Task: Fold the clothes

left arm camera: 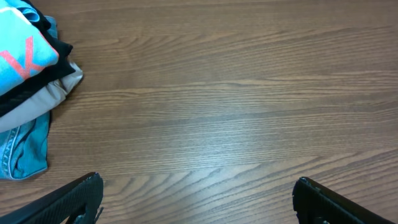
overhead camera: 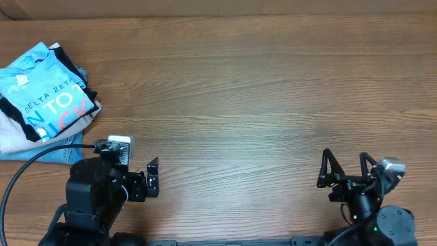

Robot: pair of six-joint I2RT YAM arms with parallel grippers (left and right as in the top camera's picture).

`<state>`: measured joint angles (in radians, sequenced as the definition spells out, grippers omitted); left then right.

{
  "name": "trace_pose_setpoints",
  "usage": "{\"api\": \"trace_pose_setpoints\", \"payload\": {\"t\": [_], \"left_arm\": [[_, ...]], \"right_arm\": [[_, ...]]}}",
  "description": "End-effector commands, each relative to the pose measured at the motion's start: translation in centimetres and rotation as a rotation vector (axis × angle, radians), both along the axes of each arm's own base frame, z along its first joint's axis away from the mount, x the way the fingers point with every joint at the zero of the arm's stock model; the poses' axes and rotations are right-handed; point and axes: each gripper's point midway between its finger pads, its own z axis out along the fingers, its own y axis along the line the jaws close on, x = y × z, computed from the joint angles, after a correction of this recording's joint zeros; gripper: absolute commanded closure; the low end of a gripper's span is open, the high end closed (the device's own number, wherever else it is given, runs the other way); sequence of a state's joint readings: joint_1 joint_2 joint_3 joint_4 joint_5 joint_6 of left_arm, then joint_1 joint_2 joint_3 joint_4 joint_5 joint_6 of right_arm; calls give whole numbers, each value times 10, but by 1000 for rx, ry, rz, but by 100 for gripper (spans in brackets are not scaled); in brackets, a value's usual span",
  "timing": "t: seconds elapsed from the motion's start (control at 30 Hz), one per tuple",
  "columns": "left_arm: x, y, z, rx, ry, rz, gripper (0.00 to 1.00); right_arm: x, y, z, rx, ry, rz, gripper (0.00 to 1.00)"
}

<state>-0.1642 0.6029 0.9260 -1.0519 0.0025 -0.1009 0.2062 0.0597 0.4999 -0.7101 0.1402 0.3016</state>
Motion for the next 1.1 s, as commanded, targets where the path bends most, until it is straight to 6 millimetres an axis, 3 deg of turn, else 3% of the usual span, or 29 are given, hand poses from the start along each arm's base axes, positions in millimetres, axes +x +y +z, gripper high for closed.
{"api": "trace_pose_setpoints", "payload": {"t": [0.0,0.2,0.37,0.57,0.73,1.07], "left_arm": [[0,1,-2,18,2,-4,0],[0,1,-2,18,2,-4,0],[0,1,-2,18,2,-4,0],[0,1,-2,18,2,-4,0],[0,1,-2,18,2,-4,0],[0,1,-2,18,2,-4,0]], "right_arm": [[7,5,-13,-13,-40,26,0],[26,23,-16,-79,-159,122,0],[39,26,-17,-131,-272,128,0],[49,25,-31,-163,-357,118,0],[51,26,-68,-160,-206,137,0],[51,26,-65,-160,-216,136,0]]}}
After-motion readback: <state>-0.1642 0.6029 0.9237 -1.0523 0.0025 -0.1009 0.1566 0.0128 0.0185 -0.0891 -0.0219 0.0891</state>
